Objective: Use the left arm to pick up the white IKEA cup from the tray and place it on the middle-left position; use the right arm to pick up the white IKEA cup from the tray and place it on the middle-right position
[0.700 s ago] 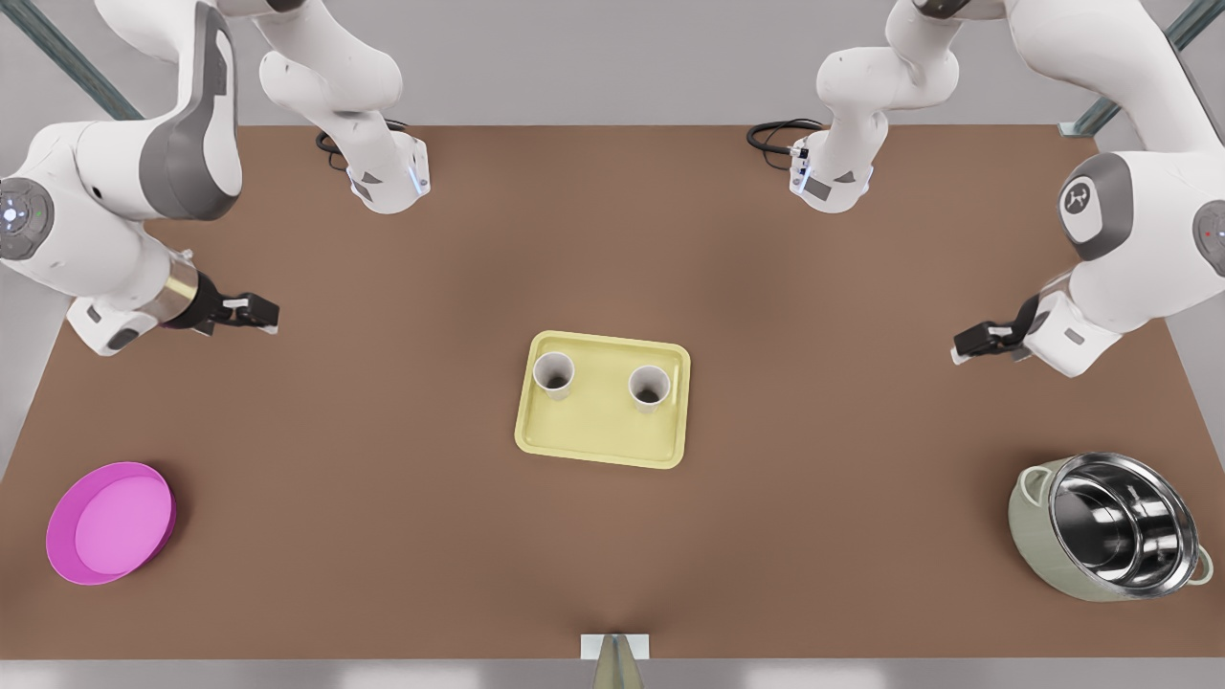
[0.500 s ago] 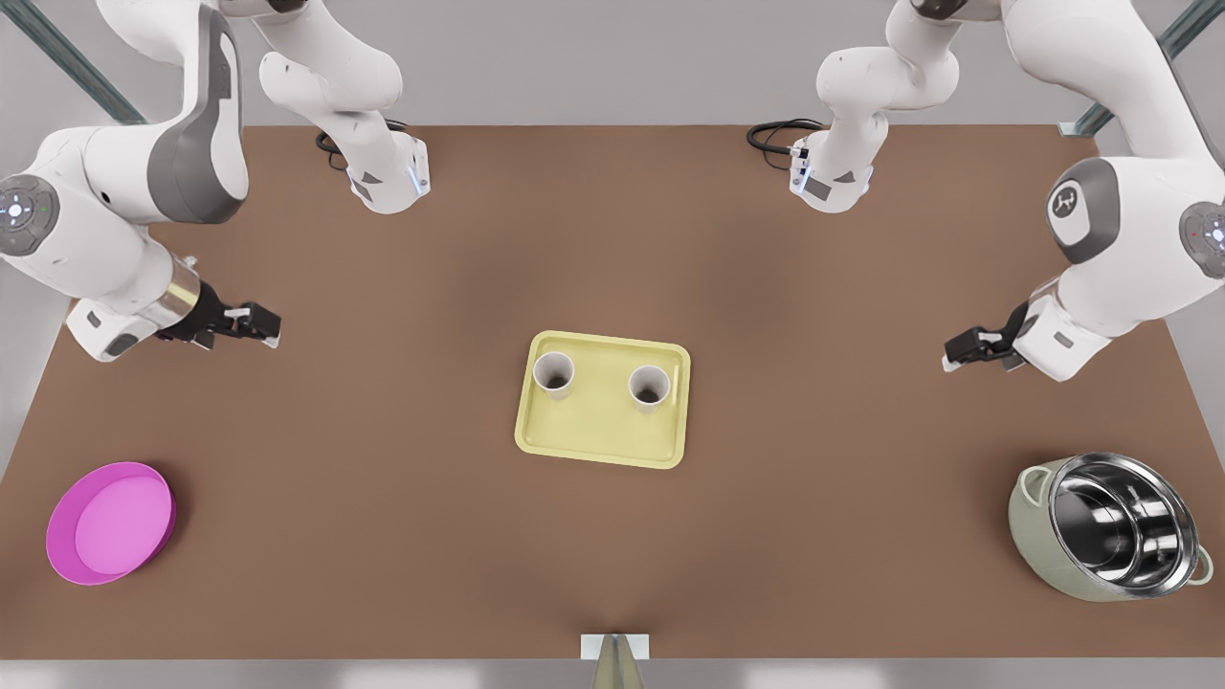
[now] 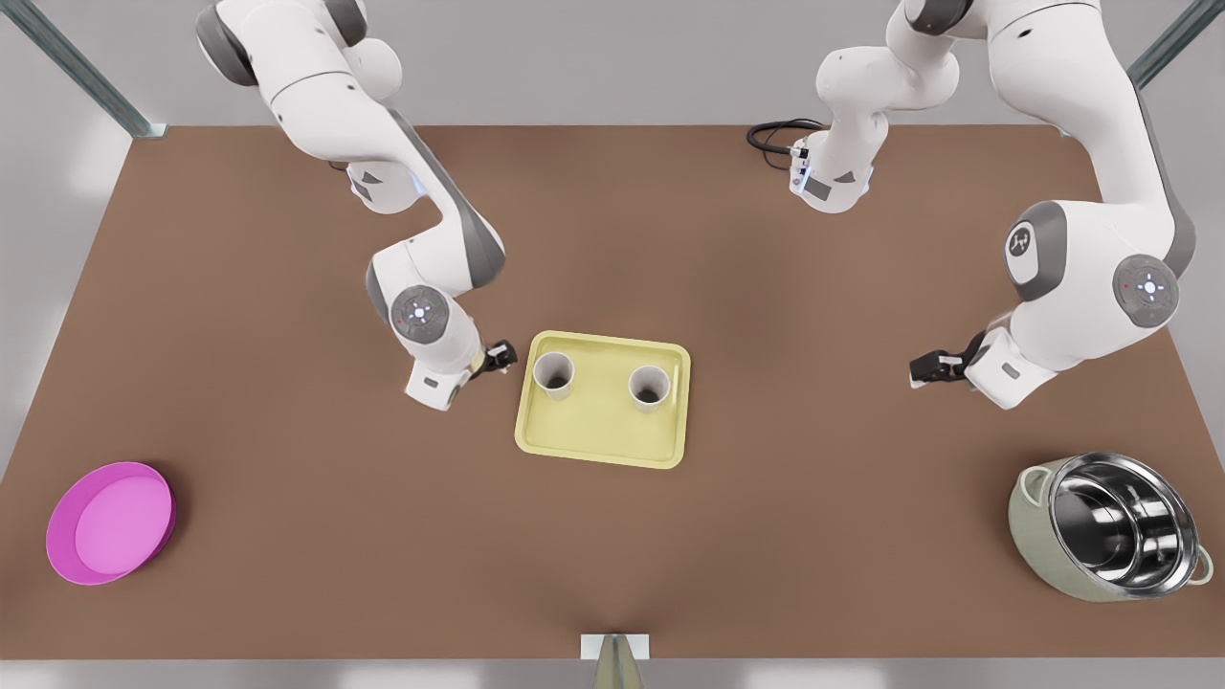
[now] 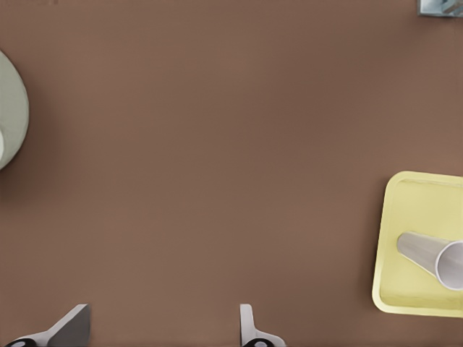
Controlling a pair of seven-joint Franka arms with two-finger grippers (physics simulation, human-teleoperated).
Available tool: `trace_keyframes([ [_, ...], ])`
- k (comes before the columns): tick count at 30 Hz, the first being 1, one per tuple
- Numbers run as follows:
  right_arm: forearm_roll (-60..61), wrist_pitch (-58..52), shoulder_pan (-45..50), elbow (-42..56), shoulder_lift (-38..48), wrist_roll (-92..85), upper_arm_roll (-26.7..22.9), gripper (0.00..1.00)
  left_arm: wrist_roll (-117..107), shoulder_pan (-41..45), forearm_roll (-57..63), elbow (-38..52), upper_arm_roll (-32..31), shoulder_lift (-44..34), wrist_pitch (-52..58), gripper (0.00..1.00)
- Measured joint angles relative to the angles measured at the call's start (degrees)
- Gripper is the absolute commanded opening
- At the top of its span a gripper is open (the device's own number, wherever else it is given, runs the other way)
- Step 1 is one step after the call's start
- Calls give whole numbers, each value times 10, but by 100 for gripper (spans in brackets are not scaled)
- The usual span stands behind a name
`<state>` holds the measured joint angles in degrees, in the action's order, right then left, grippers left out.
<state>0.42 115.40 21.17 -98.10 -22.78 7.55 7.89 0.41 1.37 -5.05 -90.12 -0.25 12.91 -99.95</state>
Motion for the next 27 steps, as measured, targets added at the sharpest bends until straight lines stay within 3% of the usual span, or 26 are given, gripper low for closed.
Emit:
trace_keyframes([
  [21,-2,130,63,-54,-81,55,2,100,0,4,0,3,0,6,-7,100],
  [22,-3,133,64,-54,-85,56,2,96,0,5,0,3,0,7,-7,100],
  [23,-3,137,64,-54,-87,57,2,77,0,6,1,3,0,6,-7,100],
  [25,-11,144,67,-54,-90,58,2,53,-1,7,1,3,0,6,-8,100],
  [27,-14,149,68,-52,-92,58,2,46,-1,7,1,3,0,6,-8,100],
])
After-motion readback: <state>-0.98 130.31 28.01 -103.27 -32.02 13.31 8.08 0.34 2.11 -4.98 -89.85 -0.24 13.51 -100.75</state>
